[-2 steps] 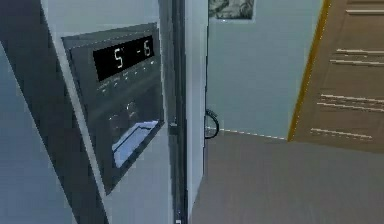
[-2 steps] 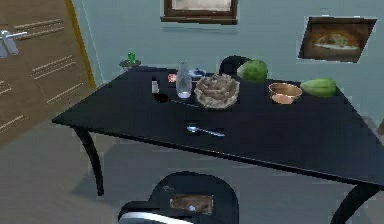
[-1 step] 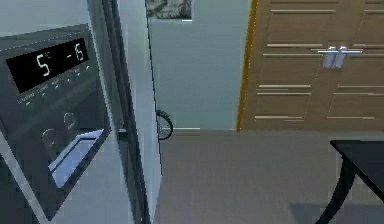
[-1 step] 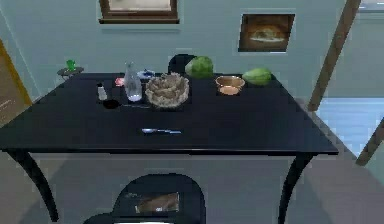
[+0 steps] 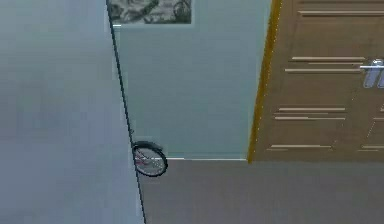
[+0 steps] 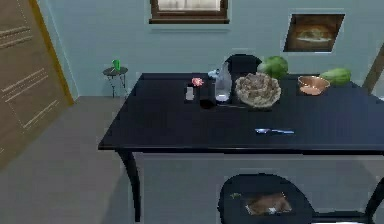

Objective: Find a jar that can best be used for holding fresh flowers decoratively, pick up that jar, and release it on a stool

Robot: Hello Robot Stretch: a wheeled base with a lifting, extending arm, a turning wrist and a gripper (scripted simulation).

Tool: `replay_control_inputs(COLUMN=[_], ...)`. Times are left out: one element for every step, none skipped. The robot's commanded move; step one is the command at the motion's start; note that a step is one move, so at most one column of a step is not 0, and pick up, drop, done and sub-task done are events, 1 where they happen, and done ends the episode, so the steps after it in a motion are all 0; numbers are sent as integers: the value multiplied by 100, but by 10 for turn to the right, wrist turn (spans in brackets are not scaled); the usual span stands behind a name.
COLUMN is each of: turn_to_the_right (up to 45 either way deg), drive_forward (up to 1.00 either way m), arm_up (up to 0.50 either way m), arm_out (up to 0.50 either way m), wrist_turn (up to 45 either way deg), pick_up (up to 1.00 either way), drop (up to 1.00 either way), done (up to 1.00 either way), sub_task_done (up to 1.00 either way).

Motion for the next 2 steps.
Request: replay_control_inputs(turn_to_the_right=[450, 30], drive_forward=[0, 0], arm_up=[0, 0], arm_out=[0, 0], wrist_turn=[0, 0], pick_up=[0, 0], drop=[0, 0], done=[0, 0], sub_task_done=[0, 0])
